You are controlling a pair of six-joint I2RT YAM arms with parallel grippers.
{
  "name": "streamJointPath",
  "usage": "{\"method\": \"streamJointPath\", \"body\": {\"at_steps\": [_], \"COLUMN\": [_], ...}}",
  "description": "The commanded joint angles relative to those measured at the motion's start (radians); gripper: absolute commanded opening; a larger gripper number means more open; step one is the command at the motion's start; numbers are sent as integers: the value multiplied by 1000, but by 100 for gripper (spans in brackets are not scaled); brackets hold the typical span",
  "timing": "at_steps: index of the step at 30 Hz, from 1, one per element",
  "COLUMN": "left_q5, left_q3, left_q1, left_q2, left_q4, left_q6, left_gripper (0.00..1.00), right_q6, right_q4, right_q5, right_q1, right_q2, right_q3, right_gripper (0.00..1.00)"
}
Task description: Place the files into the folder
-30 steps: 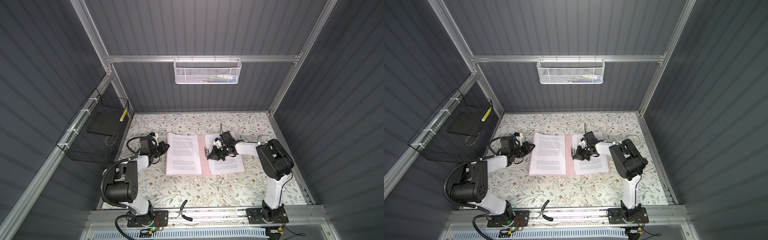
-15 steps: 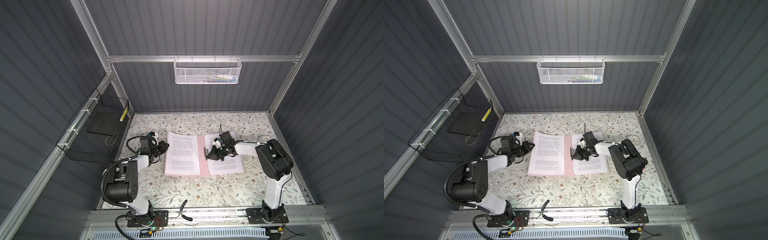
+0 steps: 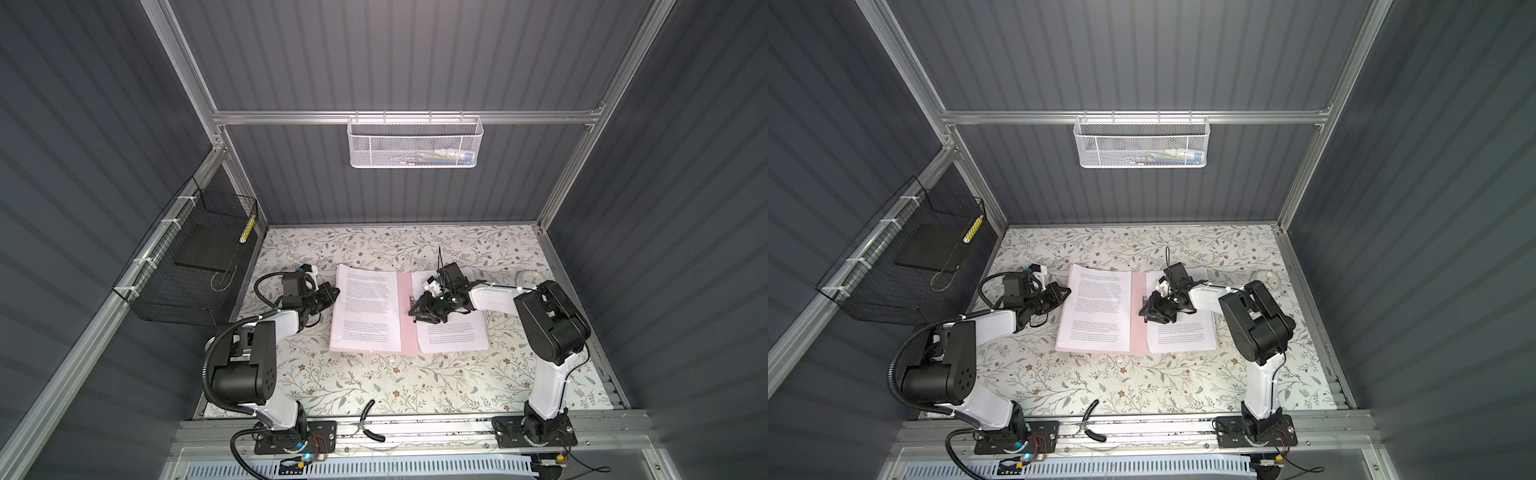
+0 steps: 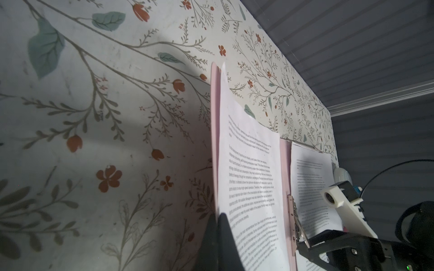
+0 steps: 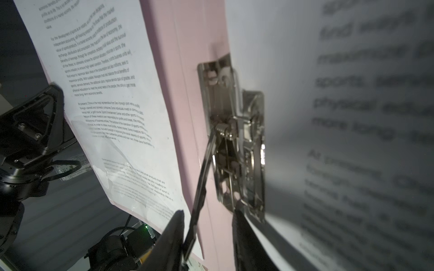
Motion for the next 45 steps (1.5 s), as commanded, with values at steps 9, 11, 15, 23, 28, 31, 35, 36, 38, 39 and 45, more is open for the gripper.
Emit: {"method": "streamJointPath", "body": {"at_steps": [9,11,15,23,28,31,35,36,38,39,45], "left_q5": [-6,-7,-11,-6,-5,-8,-9,-9,-10,-9,-11], "left_q3": [18,17,23,21,23,23,23,24,22,24,26], "left_q1": [-8,-8,-8,-8,-8,-8,-9,-8,-8,-8,-8], "left_q2": [-49,-52,-48,-38,-38,-39,-37,-36,-35,-34,-29], "left_q4": [-56,-59,-62,-48,-49,-50,-50,-50,-50,-50,-50], "left_q6": [43,44,44,41,40,42,43,43,43,43,42], "left_gripper": [0,0,0,0,0,0,0,0,0,0,0], "right_q6": [-12,57,137,232,232,229,225,225,225,226,222], "right_q4": [-88,3,83,172,175,170,165,161,169,172,180], "right_q5": [56,28,0,-26,-38,-47,-52,-52,-54,-55,-62], "right_q1": [-33,-47,-49,-52,-52,-52,-52,-51,-51,-51,-45], "right_q2": [-127,-147,-149,-134,-112,-100,-88,-86,-84,-84,-67], "right_q3": [-19,-69,-93,-114,-108,-101,-98,-97,-101,-101,-101], "right_gripper": [43,38,32,30,24,23,23,23,23,22,18]}}
